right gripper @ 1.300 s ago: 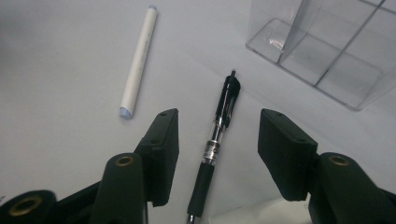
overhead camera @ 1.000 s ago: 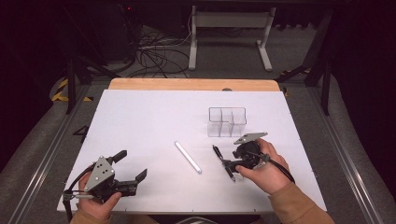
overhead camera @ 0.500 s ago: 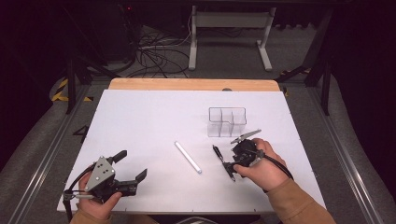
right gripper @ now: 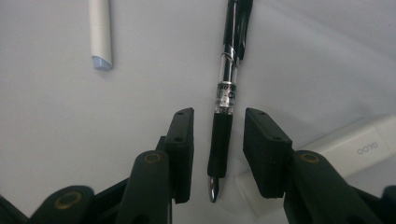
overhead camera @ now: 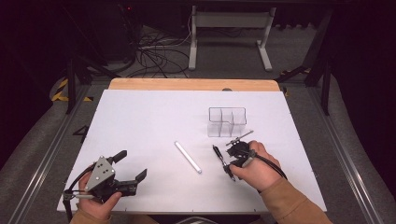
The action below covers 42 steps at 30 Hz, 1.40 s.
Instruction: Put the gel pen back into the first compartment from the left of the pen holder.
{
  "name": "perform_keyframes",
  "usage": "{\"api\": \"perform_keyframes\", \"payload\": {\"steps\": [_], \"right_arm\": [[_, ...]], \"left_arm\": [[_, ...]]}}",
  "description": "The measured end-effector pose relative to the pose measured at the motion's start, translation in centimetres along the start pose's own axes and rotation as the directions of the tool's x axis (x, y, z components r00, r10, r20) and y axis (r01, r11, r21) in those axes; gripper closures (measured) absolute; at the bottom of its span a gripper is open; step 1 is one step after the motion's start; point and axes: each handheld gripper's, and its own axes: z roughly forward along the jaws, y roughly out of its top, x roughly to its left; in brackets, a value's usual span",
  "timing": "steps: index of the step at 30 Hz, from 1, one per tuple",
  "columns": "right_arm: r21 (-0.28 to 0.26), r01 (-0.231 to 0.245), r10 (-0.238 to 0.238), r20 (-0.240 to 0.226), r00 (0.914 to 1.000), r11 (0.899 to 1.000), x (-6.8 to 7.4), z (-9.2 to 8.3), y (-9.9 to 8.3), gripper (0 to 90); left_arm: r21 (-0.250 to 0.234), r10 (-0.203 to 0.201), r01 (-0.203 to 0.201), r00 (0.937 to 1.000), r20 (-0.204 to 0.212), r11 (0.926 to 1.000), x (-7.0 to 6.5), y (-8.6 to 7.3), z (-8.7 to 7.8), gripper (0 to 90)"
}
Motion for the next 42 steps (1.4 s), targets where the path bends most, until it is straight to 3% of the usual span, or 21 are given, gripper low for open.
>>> {"api": "perform_keyframes", "payload": {"steps": [11, 21, 30, 36, 42], "right_arm": [[0.033, -0.018, 0.016, 0.043, 0.9990, 0.999, 0.3, 1.0, 0.0, 72.2], [0.059, 0.003, -0.009, 0.102, 0.9948, 0.998, 1.0, 1.9, 0.0, 78.8], [0.064, -0.024, 0.015, 0.136, 0.9906, 0.998, 1.5, 2.0, 0.1, 79.7], [0.069, -0.057, 0.047, 0.136, 0.9896, 0.996, 1.5, 1.9, 0.2, 79.9], [0.054, -0.058, 0.051, 0.116, 0.9920, 0.997, 1.2, 1.8, 0.1, 80.0]], "left_arm": [[0.001, -0.006, 0.006, 1.0000, -0.001, 1.0000, 0.0, 0.0, 0.0, 8.8], [0.001, -0.004, 0.004, 1.0000, -0.006, 1.0000, 0.0, 0.0, 0.0, 8.9], [0.003, -0.001, 0.001, 1.0000, -0.003, 1.0000, 0.0, 0.0, 0.0, 8.9], [0.003, -0.003, 0.003, 1.0000, -0.005, 1.0000, -0.1, 0.0, 0.1, 8.9], [0.010, -0.012, 0.012, 0.9999, 0.012, 0.9999, 0.0, 0.0, 0.3, 9.0]]}}
